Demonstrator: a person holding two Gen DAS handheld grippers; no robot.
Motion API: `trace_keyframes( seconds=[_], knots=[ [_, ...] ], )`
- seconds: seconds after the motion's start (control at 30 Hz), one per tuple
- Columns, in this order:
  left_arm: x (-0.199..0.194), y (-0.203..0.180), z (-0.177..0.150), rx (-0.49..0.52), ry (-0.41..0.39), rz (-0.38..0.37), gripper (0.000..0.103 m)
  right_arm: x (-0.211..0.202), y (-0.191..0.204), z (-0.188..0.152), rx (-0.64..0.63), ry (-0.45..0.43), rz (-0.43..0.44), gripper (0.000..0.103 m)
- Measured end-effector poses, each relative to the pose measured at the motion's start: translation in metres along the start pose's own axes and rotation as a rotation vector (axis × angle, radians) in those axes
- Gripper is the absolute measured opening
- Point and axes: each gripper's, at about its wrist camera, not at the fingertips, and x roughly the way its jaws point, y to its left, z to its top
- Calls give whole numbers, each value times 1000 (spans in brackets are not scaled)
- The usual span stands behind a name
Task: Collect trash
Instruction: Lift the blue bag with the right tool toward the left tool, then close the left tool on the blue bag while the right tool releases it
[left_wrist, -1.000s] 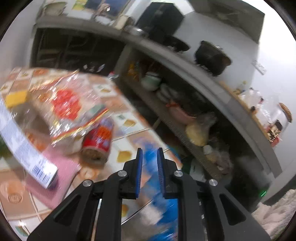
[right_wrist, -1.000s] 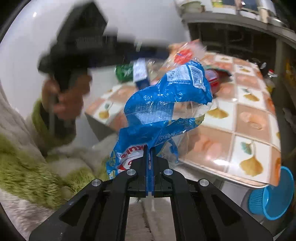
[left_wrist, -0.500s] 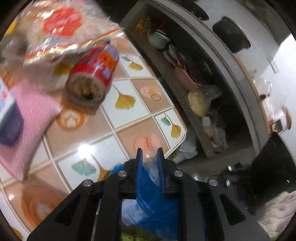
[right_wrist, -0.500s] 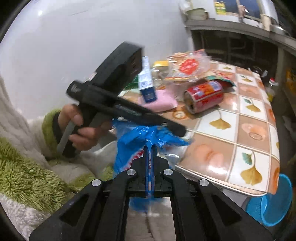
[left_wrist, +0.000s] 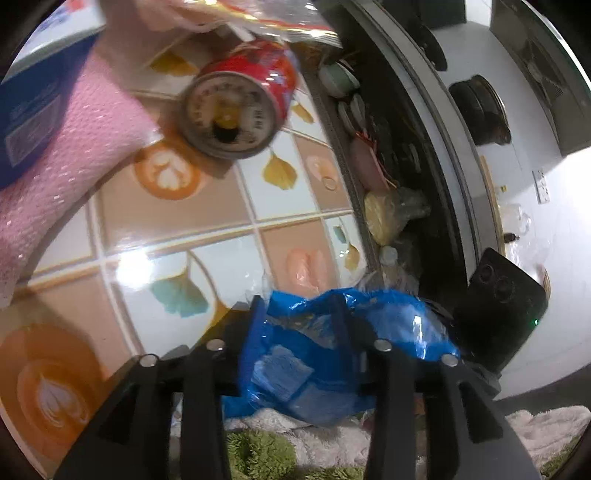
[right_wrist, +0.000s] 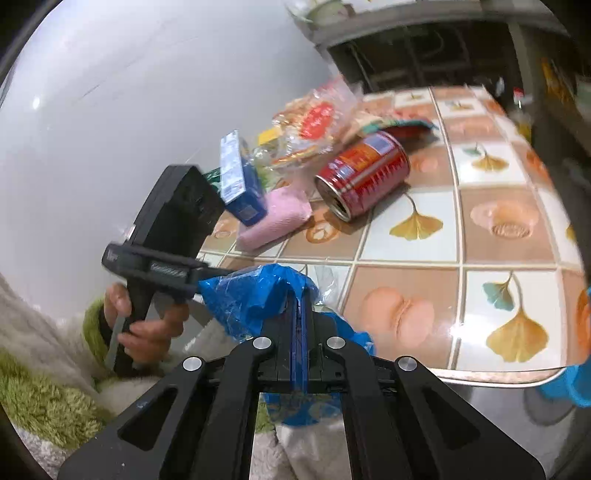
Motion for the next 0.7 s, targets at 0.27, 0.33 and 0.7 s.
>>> trace_keyframes(
  seconds=[0.27,0.33,0.7],
  knots=[
    [-14,9,-2,-6,-56,-35,55,23,-22,10,116,65,4,1],
    [-18,8,-3,13,-69,-43,60,27,-25,11,135,75,-4,0],
    [-16,-44,-24,317,-59,137,74,36,-49,17,344,98,65,1]
  ],
)
